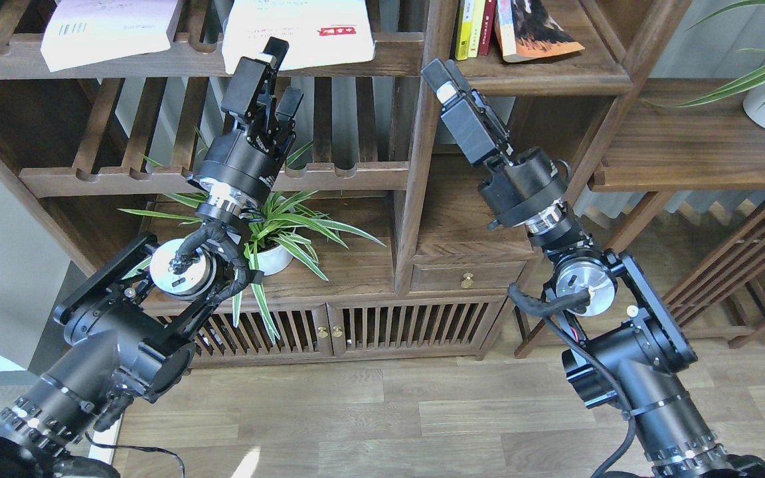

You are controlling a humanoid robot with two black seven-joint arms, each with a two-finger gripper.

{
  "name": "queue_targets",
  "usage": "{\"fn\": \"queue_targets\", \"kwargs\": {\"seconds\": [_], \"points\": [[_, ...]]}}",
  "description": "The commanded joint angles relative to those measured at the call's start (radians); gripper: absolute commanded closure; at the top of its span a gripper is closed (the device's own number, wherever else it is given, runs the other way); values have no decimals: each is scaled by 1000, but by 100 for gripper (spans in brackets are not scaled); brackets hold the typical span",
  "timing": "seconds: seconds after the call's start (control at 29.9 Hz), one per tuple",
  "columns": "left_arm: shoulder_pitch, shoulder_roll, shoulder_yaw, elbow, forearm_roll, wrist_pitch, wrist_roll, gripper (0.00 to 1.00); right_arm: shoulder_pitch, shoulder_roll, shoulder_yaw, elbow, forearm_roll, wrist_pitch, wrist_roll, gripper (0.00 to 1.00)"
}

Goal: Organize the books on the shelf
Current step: 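Reach the left gripper up to the white book on the top shelf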

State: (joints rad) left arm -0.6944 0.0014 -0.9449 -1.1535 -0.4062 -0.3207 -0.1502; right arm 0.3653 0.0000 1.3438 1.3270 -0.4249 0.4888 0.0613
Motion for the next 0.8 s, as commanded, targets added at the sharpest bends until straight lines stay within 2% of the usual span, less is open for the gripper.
{"fn": "queue_targets", "kwargs": {"seconds": [0.0,0.5,0.77], "points": [[-17,-1,-9,1,0,22,0,2,1,0,0,0,0,0,0,38],[-48,-1,-31,9,0,84,0,4,0,0,1,-3,0,0,0,38],[-46,-1,-31,8,0,81,-2,19,-2,0,0,-3,0,0,0,38]]}}
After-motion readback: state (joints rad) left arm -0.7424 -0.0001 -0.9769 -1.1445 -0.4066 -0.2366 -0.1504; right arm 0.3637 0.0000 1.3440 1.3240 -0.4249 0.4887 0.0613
